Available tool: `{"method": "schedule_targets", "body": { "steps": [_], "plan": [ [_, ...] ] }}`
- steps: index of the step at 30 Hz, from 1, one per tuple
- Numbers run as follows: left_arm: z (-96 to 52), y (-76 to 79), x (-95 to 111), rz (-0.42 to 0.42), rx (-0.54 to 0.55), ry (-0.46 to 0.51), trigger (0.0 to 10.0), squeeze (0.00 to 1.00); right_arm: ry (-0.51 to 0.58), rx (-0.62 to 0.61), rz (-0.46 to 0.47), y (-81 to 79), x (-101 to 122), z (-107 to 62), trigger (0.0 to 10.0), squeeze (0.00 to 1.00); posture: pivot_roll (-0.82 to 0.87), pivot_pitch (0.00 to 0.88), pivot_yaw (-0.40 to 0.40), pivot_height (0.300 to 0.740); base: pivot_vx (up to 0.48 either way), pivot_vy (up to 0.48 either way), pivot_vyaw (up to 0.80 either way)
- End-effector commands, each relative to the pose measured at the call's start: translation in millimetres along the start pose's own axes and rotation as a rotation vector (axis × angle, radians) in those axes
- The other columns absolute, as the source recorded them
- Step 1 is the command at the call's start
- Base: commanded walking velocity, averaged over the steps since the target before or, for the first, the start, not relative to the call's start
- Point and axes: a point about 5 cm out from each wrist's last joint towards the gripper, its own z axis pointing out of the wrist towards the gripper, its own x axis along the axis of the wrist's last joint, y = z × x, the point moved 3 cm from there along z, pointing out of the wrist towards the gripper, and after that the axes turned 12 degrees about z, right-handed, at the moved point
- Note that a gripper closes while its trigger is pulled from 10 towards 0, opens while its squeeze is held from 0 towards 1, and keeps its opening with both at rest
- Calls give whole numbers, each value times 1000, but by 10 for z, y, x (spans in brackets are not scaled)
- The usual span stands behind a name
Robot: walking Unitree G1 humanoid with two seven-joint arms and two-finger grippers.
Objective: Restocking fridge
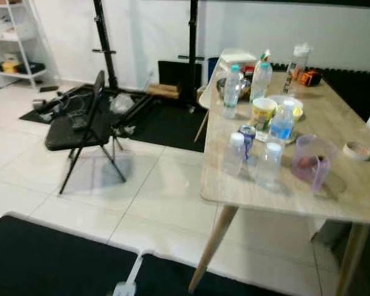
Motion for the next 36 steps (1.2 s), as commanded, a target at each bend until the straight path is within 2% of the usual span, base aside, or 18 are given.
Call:
{"method": "schedule_targets", "body": {
  "steps": [1,7,11,22,27,29,32,34,35,36],
  "plan": [
    [5,-23,25,30,11,-2,10000,0,-18,6,-1,-36,-63,1,10000,0,-84,2,6,740,0,0,-788],
    [9,-28,31,84,19,-12,10000,0,-12,9,7,-40,-58,2,10000,0,-84,2,6,740,0,0,-781],
    [6,-10,17,113,-8,-20,10000,0,17,28,30,-82,-11,9,10000,0,-79,0,7,740,0,-236,0],
    [6,15,-13,98,-1,-26,10000,0,20,15,26,-55,13,9,10000,0,-78,0,3,740,0,-455,0],
    [4,17,-18,82,-1,-22,10000,0,39,29,23,-48,47,4,10000,0,-80,0,4,740,0,0,0],
    [4,19,-16,78,-4,-21,10000,0,82,94,31,-101,155,3,10000,0,-80,0,4,740,0,0,0],
    [4,16,-15,82,-3,-23,10000,0,84,155,51,-167,214,7,10000,0,-81,0,5,740,0,0,0],
    [4,18,-13,72,-5,-20,10000,0,87,301,120,-335,268,-2,10000,0,-84,0,7,740,0,0,0],
    [4,18,-13,73,-6,-20,10000,0,94,370,145,-407,304,-14,10000,945,-84,0,7,740,0,0,0],
    [5,20,-10,76,-8,-19,10000,0,108,495,158,-523,387,-48,10000,1000,-84,0,7,740,0,0,0]
  ]
}}
